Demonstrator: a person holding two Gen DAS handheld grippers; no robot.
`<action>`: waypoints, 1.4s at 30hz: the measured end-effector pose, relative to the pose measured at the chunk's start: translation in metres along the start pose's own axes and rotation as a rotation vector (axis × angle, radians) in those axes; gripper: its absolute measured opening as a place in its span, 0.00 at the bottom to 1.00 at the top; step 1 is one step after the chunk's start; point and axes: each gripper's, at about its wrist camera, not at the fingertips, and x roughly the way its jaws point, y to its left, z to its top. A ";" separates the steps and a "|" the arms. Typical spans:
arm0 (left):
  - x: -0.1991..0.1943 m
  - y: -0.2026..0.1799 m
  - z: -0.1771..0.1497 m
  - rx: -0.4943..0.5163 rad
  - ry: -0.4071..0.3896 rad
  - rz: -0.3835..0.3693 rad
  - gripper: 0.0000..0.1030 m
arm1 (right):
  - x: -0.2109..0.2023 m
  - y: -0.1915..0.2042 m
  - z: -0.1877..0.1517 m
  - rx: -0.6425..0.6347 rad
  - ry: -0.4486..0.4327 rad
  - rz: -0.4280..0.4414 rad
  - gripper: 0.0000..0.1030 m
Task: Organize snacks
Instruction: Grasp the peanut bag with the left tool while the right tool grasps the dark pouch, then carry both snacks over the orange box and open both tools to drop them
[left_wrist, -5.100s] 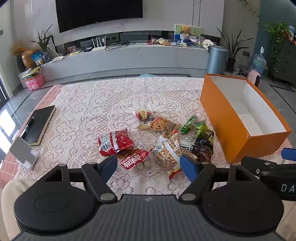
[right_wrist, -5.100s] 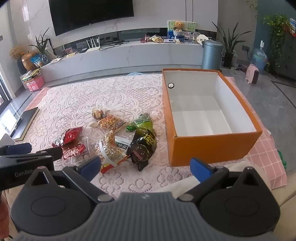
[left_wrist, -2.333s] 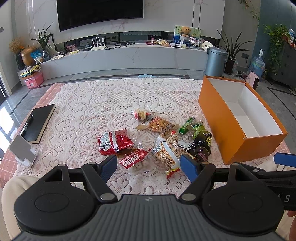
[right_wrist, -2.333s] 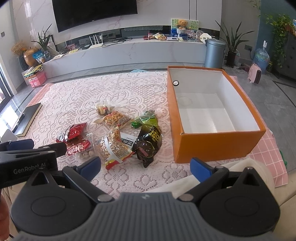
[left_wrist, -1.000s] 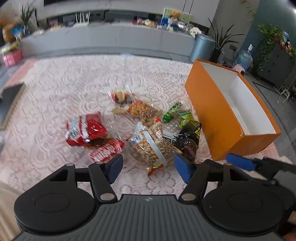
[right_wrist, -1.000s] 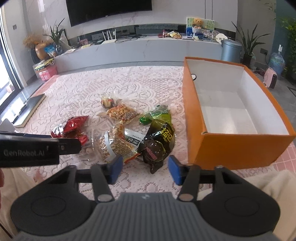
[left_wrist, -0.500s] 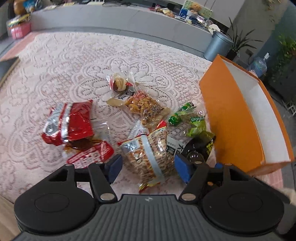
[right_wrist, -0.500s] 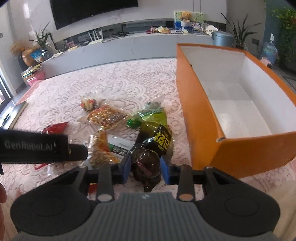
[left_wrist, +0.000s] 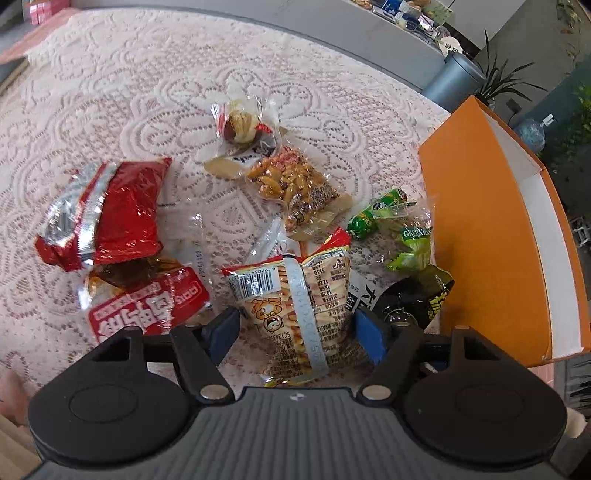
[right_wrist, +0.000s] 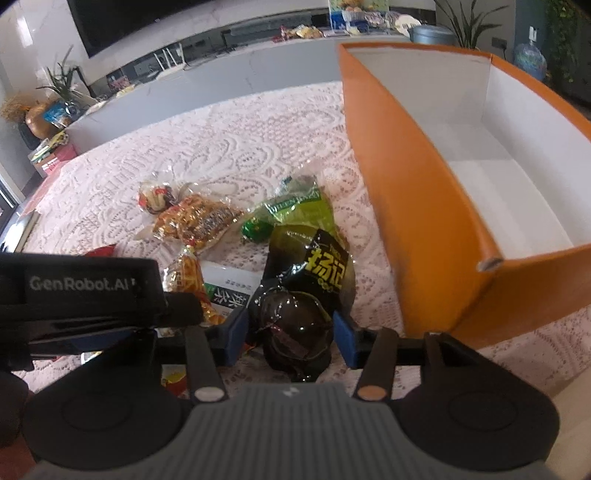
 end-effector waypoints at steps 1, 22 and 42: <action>0.001 0.001 0.001 -0.005 0.003 -0.003 0.80 | 0.002 0.001 -0.001 0.004 0.005 -0.005 0.52; -0.011 0.002 -0.001 0.049 -0.043 -0.028 0.44 | 0.005 0.015 -0.004 -0.049 -0.011 -0.035 0.46; -0.114 -0.040 -0.014 0.225 -0.231 -0.116 0.42 | -0.123 -0.010 0.017 -0.103 -0.227 0.044 0.44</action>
